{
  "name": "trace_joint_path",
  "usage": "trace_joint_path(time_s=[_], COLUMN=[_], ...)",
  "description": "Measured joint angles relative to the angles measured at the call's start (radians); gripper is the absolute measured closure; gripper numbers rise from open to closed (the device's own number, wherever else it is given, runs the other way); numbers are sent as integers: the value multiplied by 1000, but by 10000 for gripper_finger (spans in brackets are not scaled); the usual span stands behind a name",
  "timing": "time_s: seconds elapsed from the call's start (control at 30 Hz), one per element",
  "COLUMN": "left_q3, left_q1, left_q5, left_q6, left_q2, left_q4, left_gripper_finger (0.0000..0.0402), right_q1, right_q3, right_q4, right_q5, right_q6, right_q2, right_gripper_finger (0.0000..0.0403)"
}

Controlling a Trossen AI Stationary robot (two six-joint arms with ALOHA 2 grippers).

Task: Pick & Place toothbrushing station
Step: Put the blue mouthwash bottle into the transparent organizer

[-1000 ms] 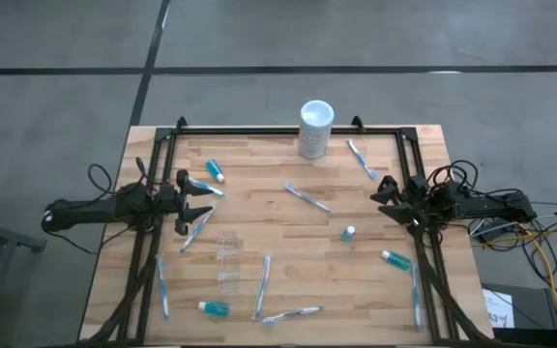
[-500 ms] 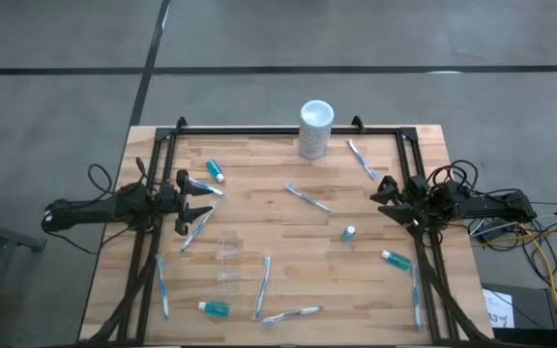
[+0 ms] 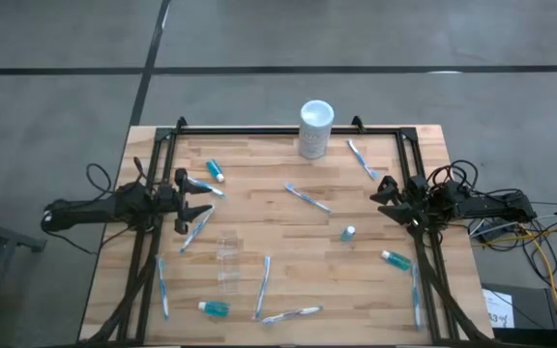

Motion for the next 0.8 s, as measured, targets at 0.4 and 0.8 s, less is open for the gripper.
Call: trace_joint_path(time_s=[0.4, 0.8], left_q3=[280, 643], left_q1=[0, 3], left_q5=[16, -342], left_q6=[-13, -469], left_q2=[120, 513], left_q4=[-386, -616], left_gripper_finger=[167, 167], right_q1=[0, 0], right_q3=[0, 0], right_q4=[0, 0], right_q5=[-1, -1], right_q6=[0, 0], right_q2=[0, 0], right_gripper_finger=[197, 197])
